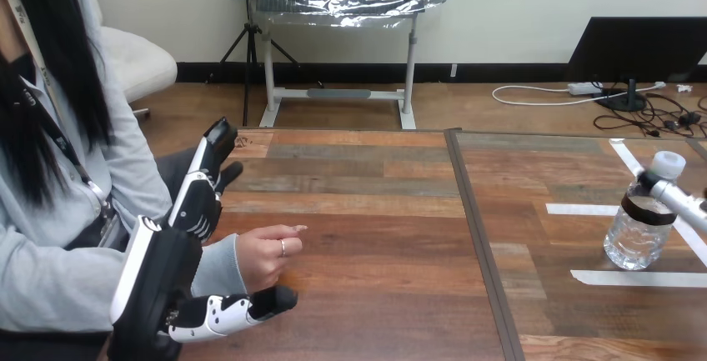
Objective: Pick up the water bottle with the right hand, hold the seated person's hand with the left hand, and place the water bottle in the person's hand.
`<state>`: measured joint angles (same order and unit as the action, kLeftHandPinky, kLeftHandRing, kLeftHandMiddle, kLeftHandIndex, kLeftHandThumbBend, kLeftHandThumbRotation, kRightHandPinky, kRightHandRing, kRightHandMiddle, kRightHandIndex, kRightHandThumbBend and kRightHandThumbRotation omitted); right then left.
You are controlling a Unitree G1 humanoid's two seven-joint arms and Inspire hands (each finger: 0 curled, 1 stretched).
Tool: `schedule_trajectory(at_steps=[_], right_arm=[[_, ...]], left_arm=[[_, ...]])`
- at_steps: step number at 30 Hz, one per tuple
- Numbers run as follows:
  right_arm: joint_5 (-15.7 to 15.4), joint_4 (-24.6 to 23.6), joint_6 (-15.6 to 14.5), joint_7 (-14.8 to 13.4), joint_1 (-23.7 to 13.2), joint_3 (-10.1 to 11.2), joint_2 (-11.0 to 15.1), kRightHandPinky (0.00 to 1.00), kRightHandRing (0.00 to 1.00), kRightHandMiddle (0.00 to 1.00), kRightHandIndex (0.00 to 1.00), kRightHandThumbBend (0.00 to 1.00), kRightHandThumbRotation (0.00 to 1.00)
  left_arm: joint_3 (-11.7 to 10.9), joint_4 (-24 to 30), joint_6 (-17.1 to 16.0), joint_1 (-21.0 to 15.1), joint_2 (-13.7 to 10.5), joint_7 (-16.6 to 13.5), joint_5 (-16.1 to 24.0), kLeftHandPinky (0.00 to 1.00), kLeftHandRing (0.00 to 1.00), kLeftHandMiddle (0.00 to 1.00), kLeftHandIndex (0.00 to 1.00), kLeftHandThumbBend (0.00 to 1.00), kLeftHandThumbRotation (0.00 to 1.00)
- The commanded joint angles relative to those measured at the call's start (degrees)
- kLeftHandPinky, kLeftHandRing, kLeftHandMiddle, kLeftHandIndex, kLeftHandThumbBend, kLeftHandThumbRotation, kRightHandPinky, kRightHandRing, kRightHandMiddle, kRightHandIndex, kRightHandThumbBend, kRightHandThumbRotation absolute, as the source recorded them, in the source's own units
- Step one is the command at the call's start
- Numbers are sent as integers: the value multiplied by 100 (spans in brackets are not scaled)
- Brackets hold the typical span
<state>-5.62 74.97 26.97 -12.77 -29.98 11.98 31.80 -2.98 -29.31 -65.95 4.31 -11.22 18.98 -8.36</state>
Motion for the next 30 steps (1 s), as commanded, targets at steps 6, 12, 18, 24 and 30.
schedule_trajectory(at_steps=[6,12,18,24,30], right_arm=[[7,17,-118,145,-320,-40,-116,64,83,87,92,100,34],[-35,41,-234,195,-312,-87,-153,64,82,87,93,100,36],[-17,51,-310,263,-313,-93,-205,61,78,88,93,100,35],[8,58,-399,323,-321,-88,-262,64,79,88,93,100,34],[43,68,-423,413,-301,-64,-314,70,82,88,93,95,29]], left_arm=[[-13,140,-59,-187,-110,25,-72,97,100,100,100,100,51],[-10,134,-51,-189,-119,51,-112,97,100,100,100,100,52],[-41,150,-63,-183,-108,33,-68,96,100,100,100,100,52],[-51,183,-33,-162,-114,22,-48,95,100,100,99,100,53],[-72,187,-41,-160,-115,3,-11,95,99,100,99,100,53]])
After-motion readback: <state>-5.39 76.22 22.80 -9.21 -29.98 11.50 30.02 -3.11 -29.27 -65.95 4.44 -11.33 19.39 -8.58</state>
